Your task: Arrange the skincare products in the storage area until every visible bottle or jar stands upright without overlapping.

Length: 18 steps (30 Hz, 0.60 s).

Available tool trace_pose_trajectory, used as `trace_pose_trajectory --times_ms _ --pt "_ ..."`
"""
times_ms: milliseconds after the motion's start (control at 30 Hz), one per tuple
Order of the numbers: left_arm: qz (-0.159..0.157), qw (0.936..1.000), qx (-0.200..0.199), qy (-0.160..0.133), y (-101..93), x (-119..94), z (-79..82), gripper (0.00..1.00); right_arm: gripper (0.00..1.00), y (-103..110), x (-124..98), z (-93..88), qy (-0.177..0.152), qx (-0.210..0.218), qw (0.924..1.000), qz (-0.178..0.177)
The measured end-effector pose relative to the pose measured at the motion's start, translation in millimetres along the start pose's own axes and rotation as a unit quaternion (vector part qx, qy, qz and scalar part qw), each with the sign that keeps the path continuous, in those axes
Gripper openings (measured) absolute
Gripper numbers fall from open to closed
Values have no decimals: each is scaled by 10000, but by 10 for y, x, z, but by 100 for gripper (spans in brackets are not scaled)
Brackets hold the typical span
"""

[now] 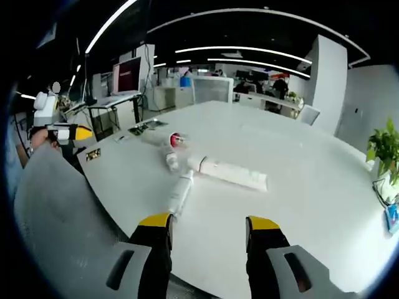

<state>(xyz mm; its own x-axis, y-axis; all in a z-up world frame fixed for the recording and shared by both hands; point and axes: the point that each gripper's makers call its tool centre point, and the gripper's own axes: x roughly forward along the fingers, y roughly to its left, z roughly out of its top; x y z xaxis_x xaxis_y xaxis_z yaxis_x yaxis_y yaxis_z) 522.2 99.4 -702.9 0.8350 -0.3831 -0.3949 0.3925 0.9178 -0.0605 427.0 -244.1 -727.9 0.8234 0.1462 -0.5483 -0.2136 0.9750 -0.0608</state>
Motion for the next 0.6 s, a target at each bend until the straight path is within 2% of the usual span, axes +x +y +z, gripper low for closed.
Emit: trace_pose_trajectory --times_ms 600 --pt "-68 9998 32 203 -3 27 -70 28 43 -62 -24 38 -126 125 9997 -154"
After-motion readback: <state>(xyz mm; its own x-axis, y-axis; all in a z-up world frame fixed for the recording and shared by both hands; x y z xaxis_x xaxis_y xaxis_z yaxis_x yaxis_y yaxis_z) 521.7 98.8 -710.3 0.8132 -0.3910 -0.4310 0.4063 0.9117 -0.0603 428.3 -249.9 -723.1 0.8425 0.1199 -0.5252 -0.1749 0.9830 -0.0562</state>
